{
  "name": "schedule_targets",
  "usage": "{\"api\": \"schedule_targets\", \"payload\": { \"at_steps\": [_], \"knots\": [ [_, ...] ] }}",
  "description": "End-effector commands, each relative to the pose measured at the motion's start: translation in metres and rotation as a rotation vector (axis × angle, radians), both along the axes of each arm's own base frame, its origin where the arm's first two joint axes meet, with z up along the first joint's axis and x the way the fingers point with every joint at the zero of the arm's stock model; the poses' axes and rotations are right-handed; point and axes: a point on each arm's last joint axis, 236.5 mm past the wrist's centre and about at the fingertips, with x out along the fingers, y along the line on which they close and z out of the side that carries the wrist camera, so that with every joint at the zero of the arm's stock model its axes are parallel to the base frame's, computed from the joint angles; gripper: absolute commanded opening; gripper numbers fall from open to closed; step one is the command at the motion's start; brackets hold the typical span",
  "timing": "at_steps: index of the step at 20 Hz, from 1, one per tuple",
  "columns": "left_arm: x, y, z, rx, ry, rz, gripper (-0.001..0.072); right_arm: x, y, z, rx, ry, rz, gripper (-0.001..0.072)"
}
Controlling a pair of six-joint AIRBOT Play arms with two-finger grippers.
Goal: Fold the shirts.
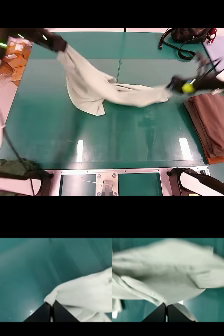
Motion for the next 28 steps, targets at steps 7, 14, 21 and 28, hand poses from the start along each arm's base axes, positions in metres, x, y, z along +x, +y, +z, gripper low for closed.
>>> {"api": "schedule_targets", "payload": {
  "at_steps": [7,14,21,28],
  "knots": [
    [-0.208,0.039,0.280,-0.082,-0.707,0.052,0.0026,-0.095,-0.021,0.348,-0.157,-0.763,-0.141,0.0014],
    [-0.245,0.051,0.285,-0.047,-0.737,0.072,0.0026,-0.100,-0.025,0.358,-0.148,-0.790,-0.173,0.0014],
    [-0.115,0.028,0.091,-0.033,-0.281,0.063,0.0026,0.027,-0.021,0.214,0.007,-0.472,-0.083,0.0014],
    [0.029,-0.002,-0.158,-0.121,0.099,0.137,0.0027,0.161,0.013,-0.013,0.075,-0.146,-0.060,0.0015]
  ]
}}
